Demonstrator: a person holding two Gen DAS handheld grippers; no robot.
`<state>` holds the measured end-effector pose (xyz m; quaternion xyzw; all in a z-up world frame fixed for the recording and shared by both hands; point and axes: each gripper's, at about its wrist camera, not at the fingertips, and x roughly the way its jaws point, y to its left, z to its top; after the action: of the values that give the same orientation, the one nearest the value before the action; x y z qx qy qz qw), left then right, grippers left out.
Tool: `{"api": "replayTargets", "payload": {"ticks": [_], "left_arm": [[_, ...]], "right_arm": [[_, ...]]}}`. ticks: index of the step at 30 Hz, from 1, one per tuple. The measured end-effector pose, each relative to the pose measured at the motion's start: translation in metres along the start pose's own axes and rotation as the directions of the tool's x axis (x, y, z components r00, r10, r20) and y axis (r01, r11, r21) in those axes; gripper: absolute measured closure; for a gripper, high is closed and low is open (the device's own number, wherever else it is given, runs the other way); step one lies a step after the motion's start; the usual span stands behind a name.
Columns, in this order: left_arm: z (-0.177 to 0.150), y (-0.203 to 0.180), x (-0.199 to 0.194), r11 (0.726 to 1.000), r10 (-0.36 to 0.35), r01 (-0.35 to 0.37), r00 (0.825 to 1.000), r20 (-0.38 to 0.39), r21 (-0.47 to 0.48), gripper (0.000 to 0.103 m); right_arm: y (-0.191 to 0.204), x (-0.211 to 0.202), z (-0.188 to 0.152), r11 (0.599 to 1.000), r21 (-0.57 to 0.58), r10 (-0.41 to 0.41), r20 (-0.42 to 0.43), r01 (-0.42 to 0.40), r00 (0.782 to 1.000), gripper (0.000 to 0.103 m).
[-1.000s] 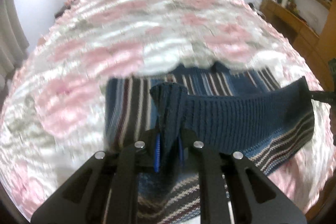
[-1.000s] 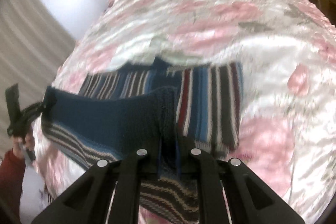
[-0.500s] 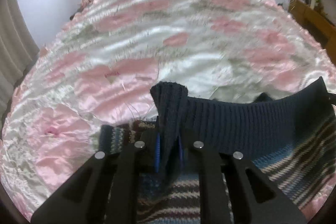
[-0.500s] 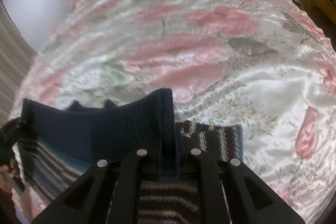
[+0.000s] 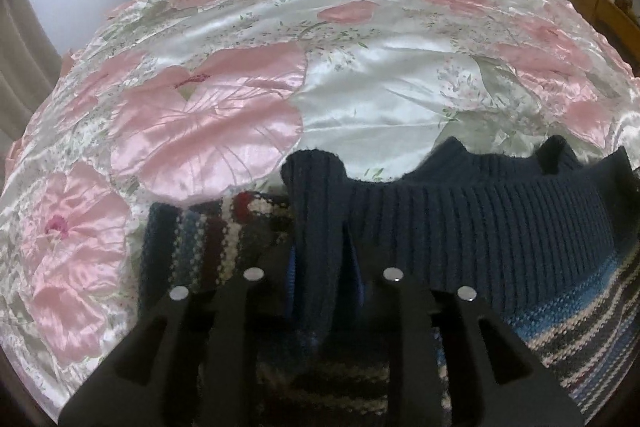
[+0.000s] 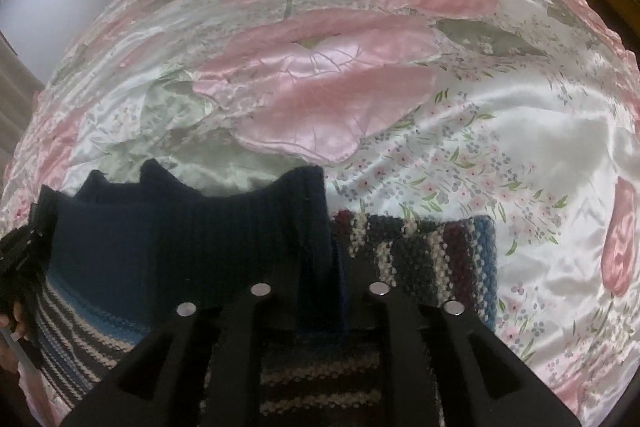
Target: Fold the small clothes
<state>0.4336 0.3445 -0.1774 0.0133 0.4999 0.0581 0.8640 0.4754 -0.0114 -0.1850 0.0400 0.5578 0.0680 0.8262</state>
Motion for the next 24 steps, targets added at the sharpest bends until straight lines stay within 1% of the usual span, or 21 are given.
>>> {"api": "replayTargets", "payload": {"ticks": [1, 2, 4, 5, 6, 7, 8, 10, 11, 12, 15, 17, 18, 19, 21, 23, 24], "left_arm": [[0.000, 0.003, -0.006, 1.000, 0.004, -0.004, 1.000, 0.010, -0.009, 0.072], [0.000, 0.008, -0.013, 1.000, 0.013, -0.012, 1.000, 0.018, -0.021, 0.071], [-0.002, 0.017, -0.028, 0.999, 0.007, -0.005, 0.999, 0.046, -0.040, 0.063], [-0.006, 0.020, -0.039, 0.999, 0.013, -0.011, 0.998, 0.068, -0.030, 0.062], [-0.014, 0.024, -0.053, 0.999, 0.028, -0.027, 0.995, 0.090, -0.017, 0.061], [-0.024, 0.028, -0.065, 1.000, 0.020, -0.019, 0.995, 0.101, -0.007, 0.060], [-0.032, 0.030, -0.073, 1.000, 0.004, -0.004, 0.995, 0.102, 0.002, 0.059], [-0.064, 0.036, -0.095, 1.000, -0.015, 0.014, 0.997, 0.081, 0.014, 0.054], [-0.074, 0.038, -0.101, 0.999, -0.033, 0.033, 0.997, 0.073, 0.011, 0.053], [-0.092, 0.041, -0.110, 0.998, -0.059, 0.058, 0.997, 0.059, 0.007, 0.052], [-0.130, 0.042, -0.127, 0.998, -0.069, 0.069, 0.996, 0.065, 0.001, 0.052], [-0.143, 0.042, -0.130, 0.997, -0.071, 0.072, 0.995, 0.063, -0.016, 0.052], [-0.149, 0.040, -0.130, 0.996, -0.082, 0.083, 0.995, 0.058, -0.020, 0.052], [-0.153, 0.037, -0.128, 0.996, -0.082, 0.083, 0.995, 0.053, -0.018, 0.051], [-0.157, 0.032, -0.122, 0.997, -0.070, 0.071, 0.997, 0.029, -0.018, 0.051], [-0.159, 0.029, -0.117, 0.997, -0.073, 0.073, 0.997, 0.000, -0.028, 0.050], [-0.158, 0.026, -0.113, 0.997, -0.069, 0.069, 0.998, -0.013, -0.026, 0.050]], "right_arm": [[-0.001, -0.003, 0.000, 1.000, 0.000, -0.001, -0.001, 0.001, 1.000, 0.077], [-0.002, -0.008, -0.002, 1.000, -0.002, -0.004, -0.002, 0.004, 1.000, 0.066], [-0.009, -0.023, -0.007, 1.000, 0.012, -0.011, 0.001, 0.011, 1.000, 0.055], [-0.013, -0.031, -0.011, 1.000, 0.019, 0.011, 0.000, -0.011, 1.000, 0.055], [-0.017, -0.045, -0.020, 0.999, 0.007, 0.050, -0.002, -0.050, 0.999, 0.056], [-0.019, -0.052, -0.026, 0.999, -0.006, 0.054, -0.001, -0.054, 0.999, 0.055], [-0.023, -0.066, -0.041, 0.998, -0.026, 0.060, -0.008, -0.060, 0.998, 0.054], [-0.031, -0.083, -0.064, 0.994, -0.044, 0.099, -0.031, -0.100, 0.995, 0.052], [-0.035, -0.091, -0.078, 0.993, -0.053, 0.106, -0.044, -0.108, 0.993, 0.052], [-0.039, -0.101, -0.097, 0.992, -0.066, 0.102, -0.059, -0.105, 0.993, 0.052], [-0.051, -0.116, -0.138, 0.990, -0.068, 0.116, -0.089, -0.122, 0.989, 0.052], [-0.057, -0.120, -0.155, 0.986, -0.053, 0.151, -0.105, -0.157, 0.983, 0.052], [-0.058, -0.119, -0.163, 0.984, -0.055, 0.160, -0.121, -0.167, 0.980, 0.052], [-0.057, -0.118, -0.168, 0.985, -0.069, 0.151, -0.129, -0.161, 0.980, 0.052], [-0.053, -0.113, -0.175, 0.984, -0.107, 0.125, -0.143, -0.140, 0.982, 0.056], [-0.049, -0.111, -0.176, 0.984, -0.135, 0.098, -0.133, -0.116, 0.986, 0.066], [-0.048, -0.109, -0.176, 0.984, -0.144, 0.087, -0.135, -0.106, 0.987, 0.070]]}}
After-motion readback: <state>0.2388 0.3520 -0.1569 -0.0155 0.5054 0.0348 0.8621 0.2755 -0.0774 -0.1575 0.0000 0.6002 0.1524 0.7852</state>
